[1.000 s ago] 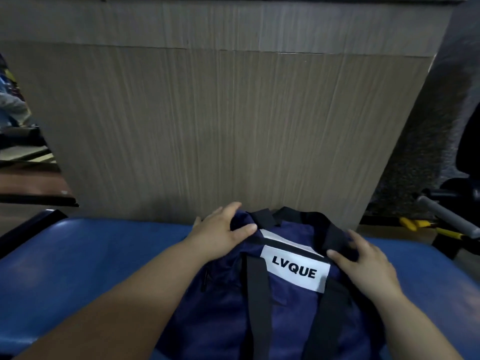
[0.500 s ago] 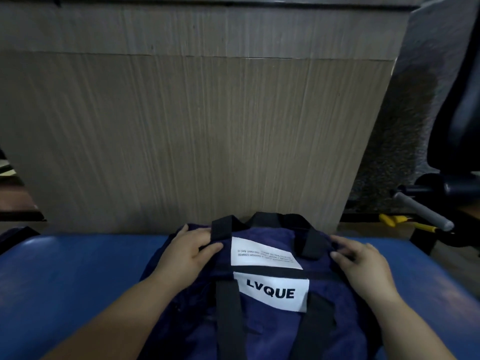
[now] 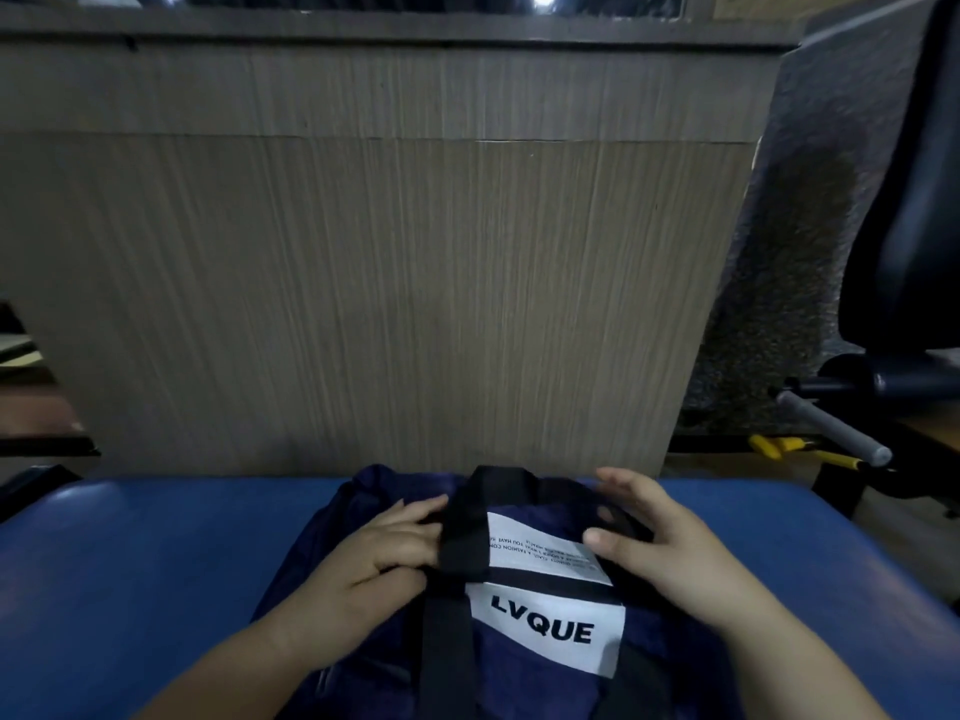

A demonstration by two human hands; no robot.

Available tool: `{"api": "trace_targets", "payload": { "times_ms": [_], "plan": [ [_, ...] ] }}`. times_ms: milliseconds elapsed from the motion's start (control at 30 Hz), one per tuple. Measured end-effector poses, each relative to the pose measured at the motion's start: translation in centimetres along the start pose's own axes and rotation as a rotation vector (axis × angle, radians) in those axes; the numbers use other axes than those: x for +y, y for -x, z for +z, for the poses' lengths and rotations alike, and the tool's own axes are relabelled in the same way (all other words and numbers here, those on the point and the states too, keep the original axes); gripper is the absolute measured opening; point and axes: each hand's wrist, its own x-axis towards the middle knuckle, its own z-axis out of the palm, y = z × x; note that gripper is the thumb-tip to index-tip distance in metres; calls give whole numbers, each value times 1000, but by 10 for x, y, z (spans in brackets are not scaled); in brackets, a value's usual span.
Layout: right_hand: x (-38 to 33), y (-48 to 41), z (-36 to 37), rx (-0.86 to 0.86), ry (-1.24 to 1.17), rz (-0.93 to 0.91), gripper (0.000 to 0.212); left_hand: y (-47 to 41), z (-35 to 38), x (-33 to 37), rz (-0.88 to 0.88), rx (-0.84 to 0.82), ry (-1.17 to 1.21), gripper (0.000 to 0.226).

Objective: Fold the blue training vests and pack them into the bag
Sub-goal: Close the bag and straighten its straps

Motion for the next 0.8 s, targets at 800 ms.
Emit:
{"api": "trace_targets", "payload": {
  "times_ms": [800],
  "plan": [
    [48, -7, -28, 278, 279, 356, 80, -19, 22, -5, -112, 147, -504, 94]
  ]
}}
